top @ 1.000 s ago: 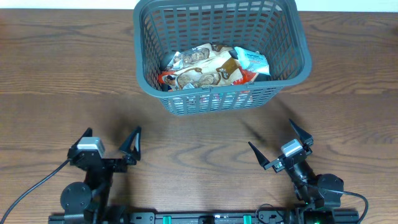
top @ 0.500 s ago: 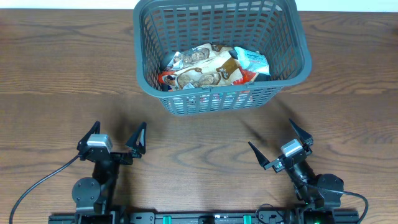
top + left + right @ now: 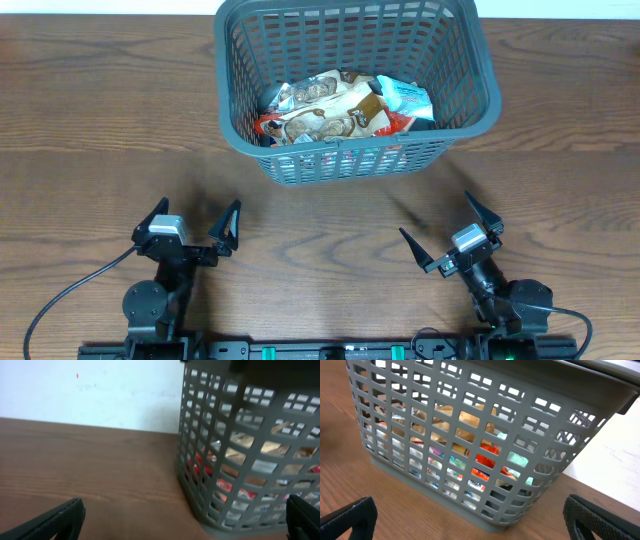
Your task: Pack container
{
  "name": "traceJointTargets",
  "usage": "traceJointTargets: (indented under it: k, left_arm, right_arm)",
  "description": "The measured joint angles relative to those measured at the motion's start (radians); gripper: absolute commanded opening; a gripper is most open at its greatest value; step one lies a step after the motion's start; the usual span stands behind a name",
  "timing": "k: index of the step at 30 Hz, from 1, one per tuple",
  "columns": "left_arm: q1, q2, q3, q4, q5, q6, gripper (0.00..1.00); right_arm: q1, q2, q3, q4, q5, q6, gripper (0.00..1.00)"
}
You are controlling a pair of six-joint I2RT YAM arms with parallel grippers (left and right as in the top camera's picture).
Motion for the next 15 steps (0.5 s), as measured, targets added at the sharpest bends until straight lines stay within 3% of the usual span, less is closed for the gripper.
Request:
traceJointTargets:
  k: [15]
  left_arm:
    - [0.000,0.000,0.011,-0.035,-0.004,0.000,0.99]
  right_arm:
    - [0.000,0.000,0.000,0.000,0.000,0.000,0.99]
